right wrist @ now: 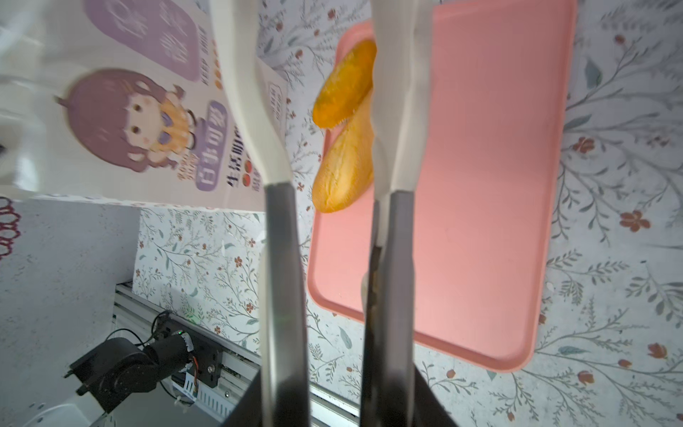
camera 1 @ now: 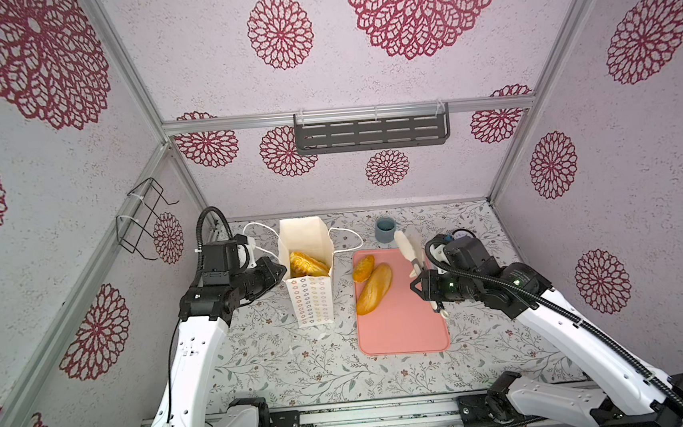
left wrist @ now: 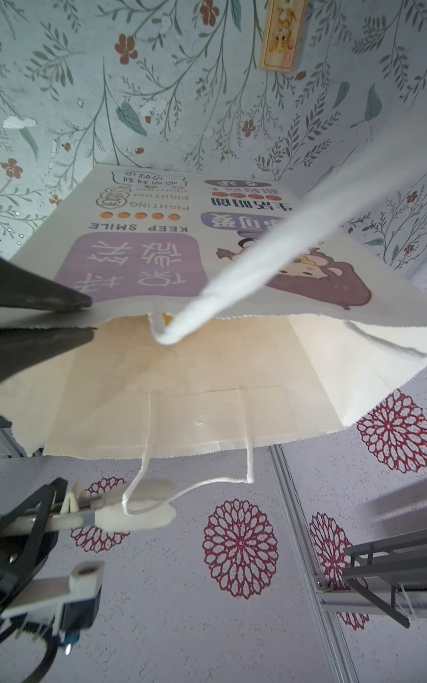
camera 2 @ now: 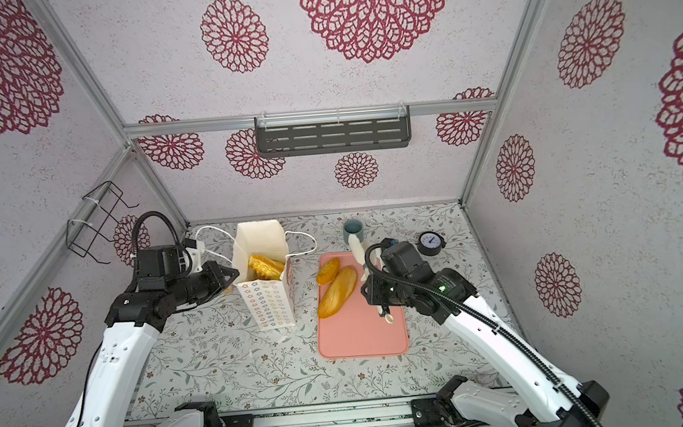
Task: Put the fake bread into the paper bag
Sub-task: 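Move the tongs back and lower them onto the long baguette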
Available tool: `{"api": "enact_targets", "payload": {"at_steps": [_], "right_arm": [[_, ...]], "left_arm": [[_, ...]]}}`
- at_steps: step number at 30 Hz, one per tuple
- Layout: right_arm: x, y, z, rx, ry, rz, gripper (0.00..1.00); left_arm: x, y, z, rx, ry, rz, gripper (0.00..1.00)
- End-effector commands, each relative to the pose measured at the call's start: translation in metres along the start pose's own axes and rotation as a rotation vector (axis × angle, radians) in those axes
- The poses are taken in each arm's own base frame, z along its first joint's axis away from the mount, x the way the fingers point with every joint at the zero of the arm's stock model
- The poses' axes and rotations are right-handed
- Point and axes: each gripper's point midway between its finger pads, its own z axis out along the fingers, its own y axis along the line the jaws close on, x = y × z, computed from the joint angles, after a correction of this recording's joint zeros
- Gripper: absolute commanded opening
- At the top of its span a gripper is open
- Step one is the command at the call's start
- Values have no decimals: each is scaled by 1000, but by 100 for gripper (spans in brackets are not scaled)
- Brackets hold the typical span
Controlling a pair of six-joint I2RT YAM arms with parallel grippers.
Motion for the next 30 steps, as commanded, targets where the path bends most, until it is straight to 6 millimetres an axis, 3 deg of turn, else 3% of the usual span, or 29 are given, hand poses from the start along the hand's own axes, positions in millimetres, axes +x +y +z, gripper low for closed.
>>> {"api": "enact_targets", "payload": {"at_steps": [1, 5, 12, 30], "right_arm": [[3, 12, 12, -104, 1, 57, 39], [21, 8, 34, -142, 52, 101, 39], [38, 1, 54, -137, 105, 117, 40], [59, 11, 77, -138, 152, 120, 47]], "left_arm": [[2, -7, -6, 24, -10, 31, 13], [3, -5, -2, 26, -5, 20, 13], [7, 0, -1, 7, 4, 18, 14], [6, -4, -1, 32, -1, 22, 15]]}}
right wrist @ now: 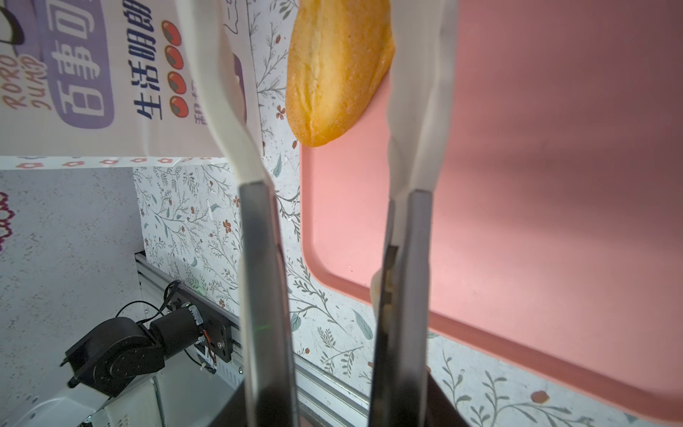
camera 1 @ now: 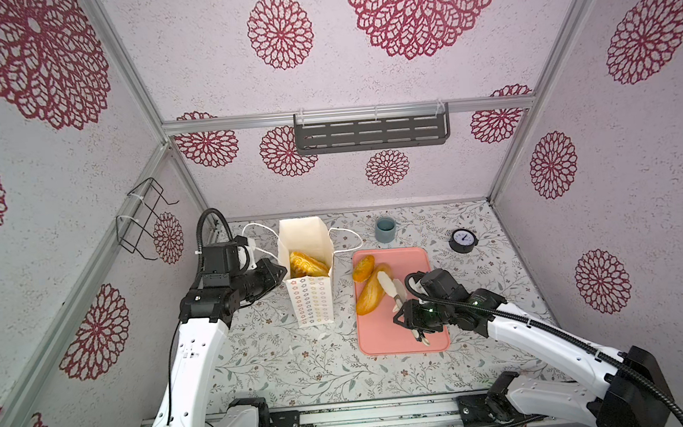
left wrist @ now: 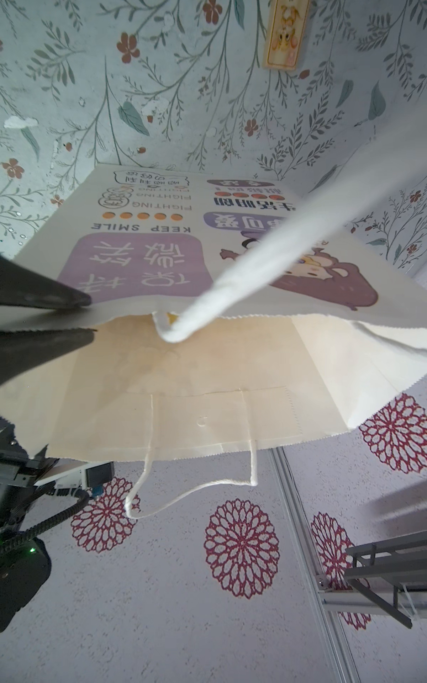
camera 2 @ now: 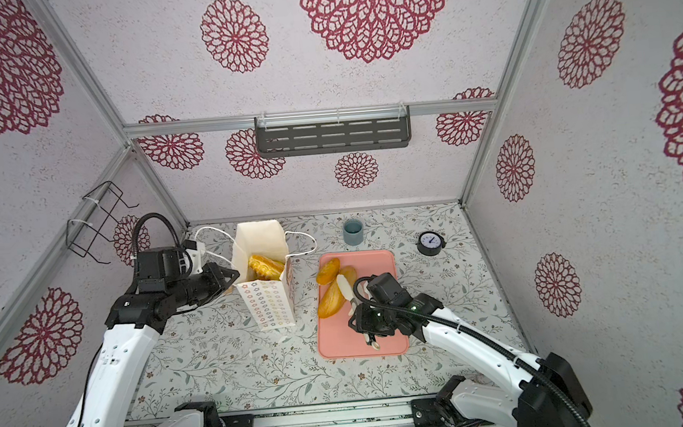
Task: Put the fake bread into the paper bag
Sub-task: 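Move the tongs back and lower them onto the long baguette, then close the tongs on the baguette with the right gripper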
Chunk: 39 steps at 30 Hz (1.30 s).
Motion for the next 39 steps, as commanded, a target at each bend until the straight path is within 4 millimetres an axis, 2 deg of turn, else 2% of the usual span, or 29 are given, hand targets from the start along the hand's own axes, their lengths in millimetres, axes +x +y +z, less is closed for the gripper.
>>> {"api": "enact_targets", "payload": {"at_steps": [1, 8, 21, 39], "right_arm": [[-7, 16, -1, -44, -27, -10, 47], [-5, 14, 9, -30, -8, -9, 52], [-3, 5, 31, 25, 49, 3, 54], [-16, 12, 58, 33, 78, -13, 53]], "left_arm": [[3, -5, -1, 29, -2, 20, 15], [4, -5, -2, 29, -6, 23, 15], [7, -2, -2, 25, -4, 24, 15], [9, -3, -4, 31, -8, 28, 15]]}}
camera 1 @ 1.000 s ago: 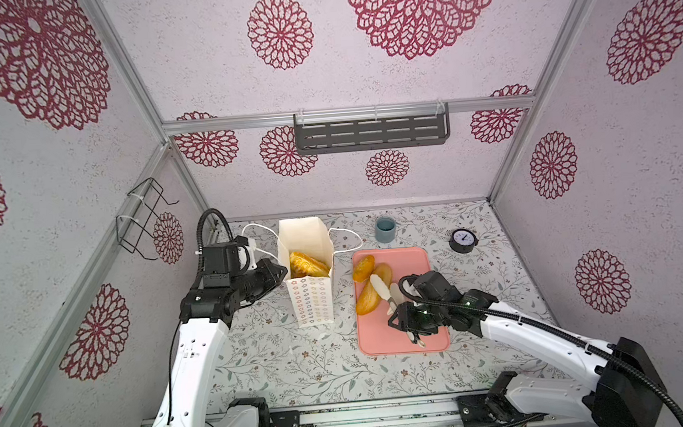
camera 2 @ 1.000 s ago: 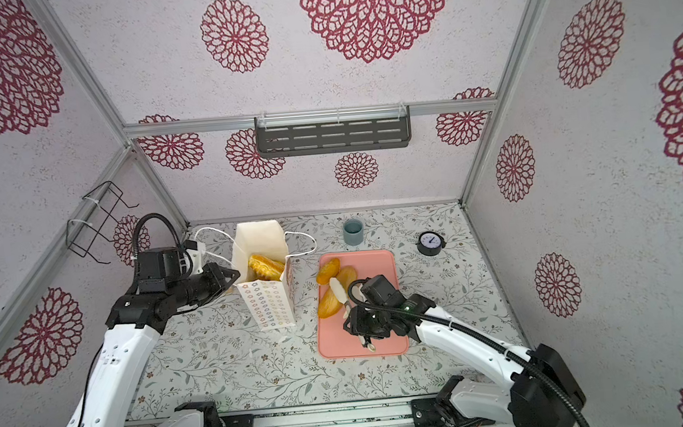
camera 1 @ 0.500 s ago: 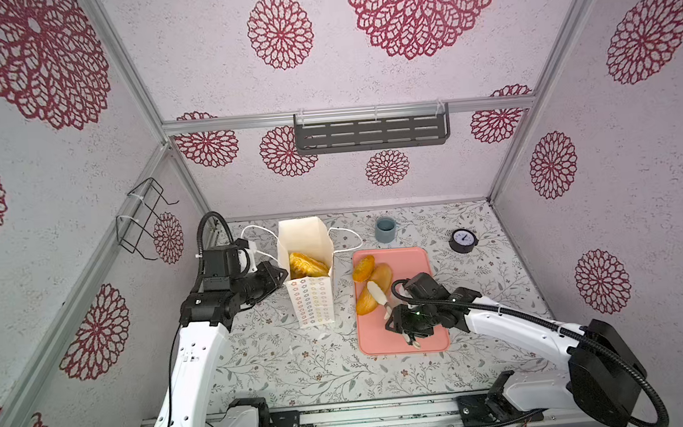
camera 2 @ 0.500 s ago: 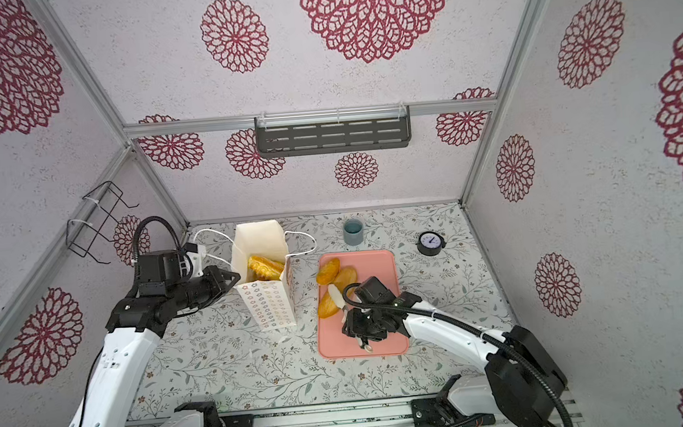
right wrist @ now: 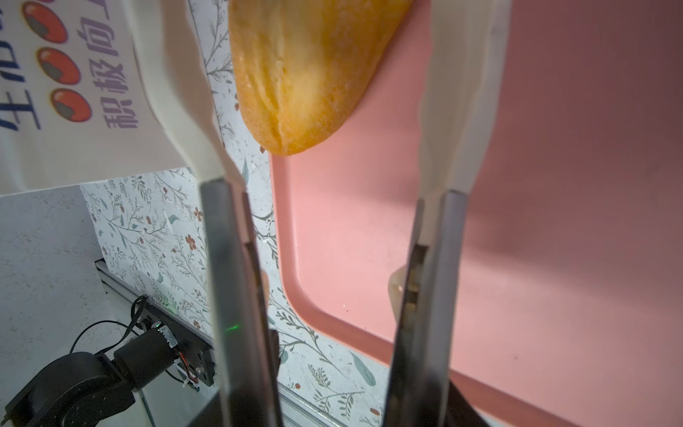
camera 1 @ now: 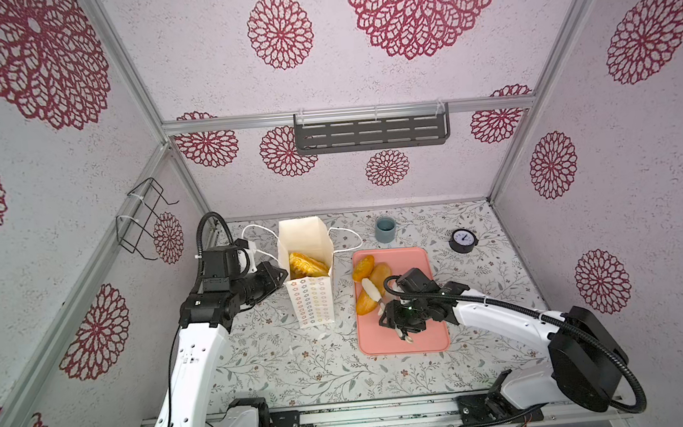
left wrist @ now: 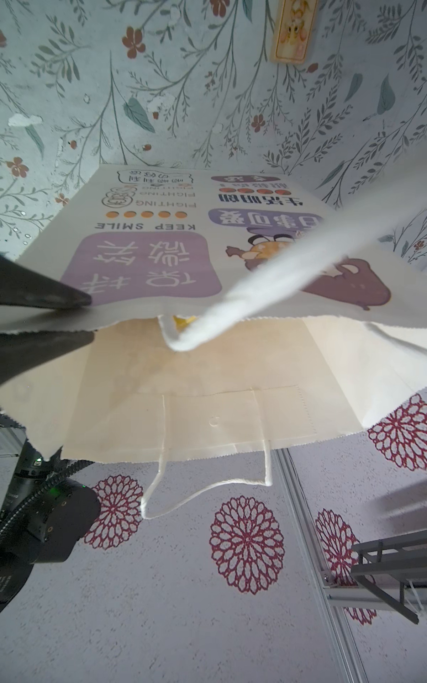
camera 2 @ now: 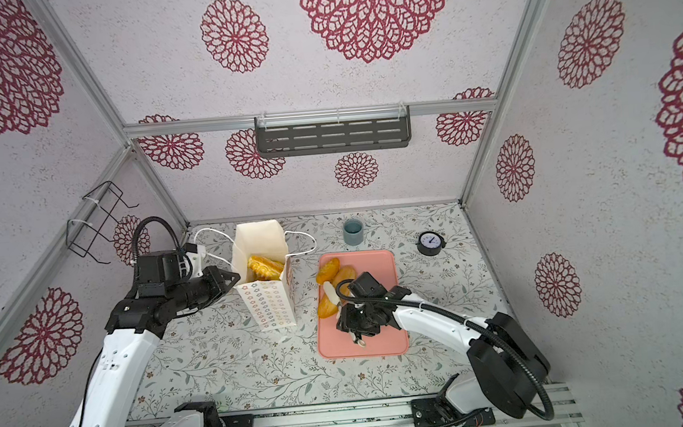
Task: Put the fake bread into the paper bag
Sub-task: 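Close the tongs on the baguette with the right gripper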
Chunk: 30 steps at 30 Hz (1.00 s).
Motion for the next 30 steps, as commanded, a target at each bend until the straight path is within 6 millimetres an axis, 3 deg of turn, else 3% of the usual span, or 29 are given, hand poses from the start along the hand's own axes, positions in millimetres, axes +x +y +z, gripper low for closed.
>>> {"api": "enact_targets", "payload": {"at_steps": [1, 9, 18, 30], "right_arm": [[-12, 16, -1, -44, -24, -38, 52], [-13, 8, -3, -57, -46, -3, 40], [-7, -14, -44, -63, -145, 47, 27], [-5, -13, -92, -78, -250, 27, 22]], "left_arm": [[2, -4, -1, 19, -9, 26, 15], [2, -4, -3, 17, -10, 25, 15], [3, -3, -3, 8, -8, 28, 15], [-3, -7, -3, 14, -13, 28, 15]]}}
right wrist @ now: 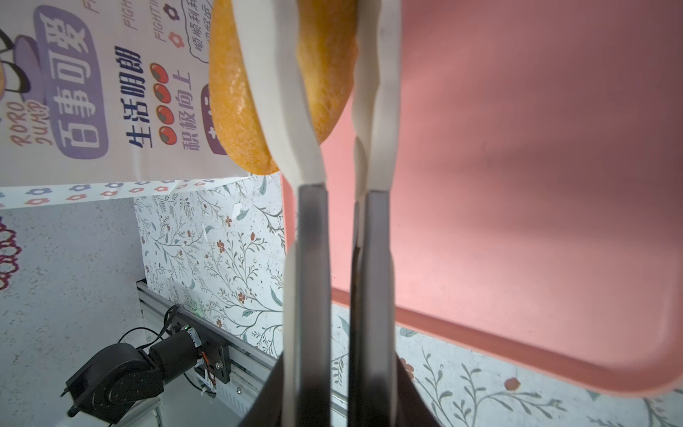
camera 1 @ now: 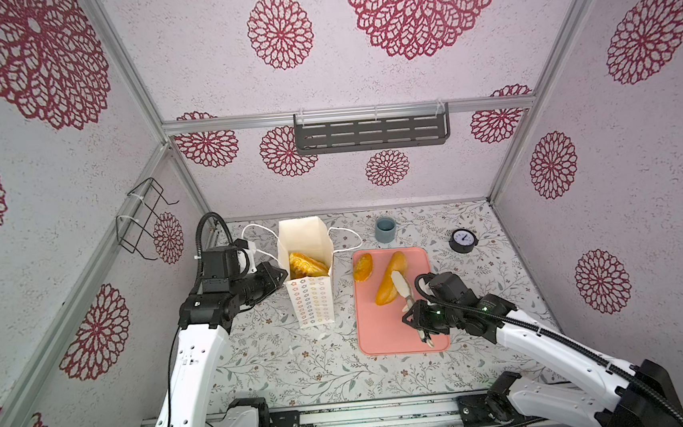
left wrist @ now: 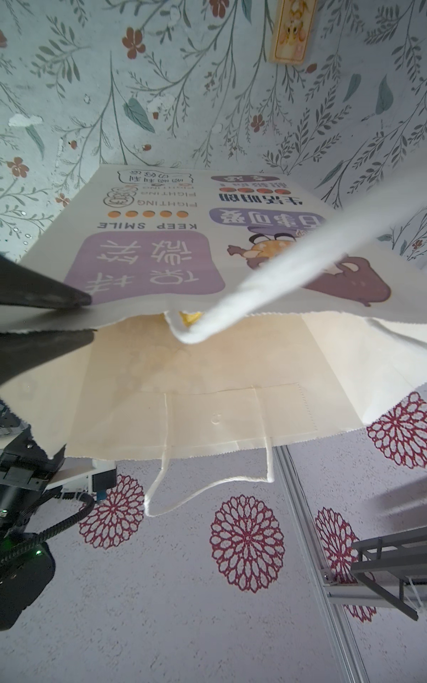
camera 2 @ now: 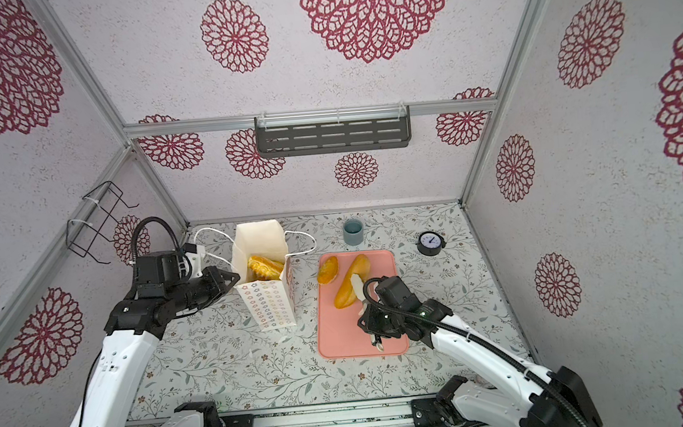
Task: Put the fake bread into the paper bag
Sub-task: 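Close the tongs on the baguette with the right gripper, then lift the baguette in the tongs and carry it over the bag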
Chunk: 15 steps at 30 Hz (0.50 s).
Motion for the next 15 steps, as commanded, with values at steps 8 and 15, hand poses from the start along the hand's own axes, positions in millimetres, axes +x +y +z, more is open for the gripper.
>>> {"api": "enact_targets", "payload": {"at_steps": [8, 15], "right_arm": [[-43, 51, -58, -44, -144, -132, 20], [-77, 115, -101, -137, -227, -250, 20]], "left_arm": [[-4, -6, -2, 10, -11, 27, 15], [-6, -8, -4, 12, -16, 28, 14]]}}
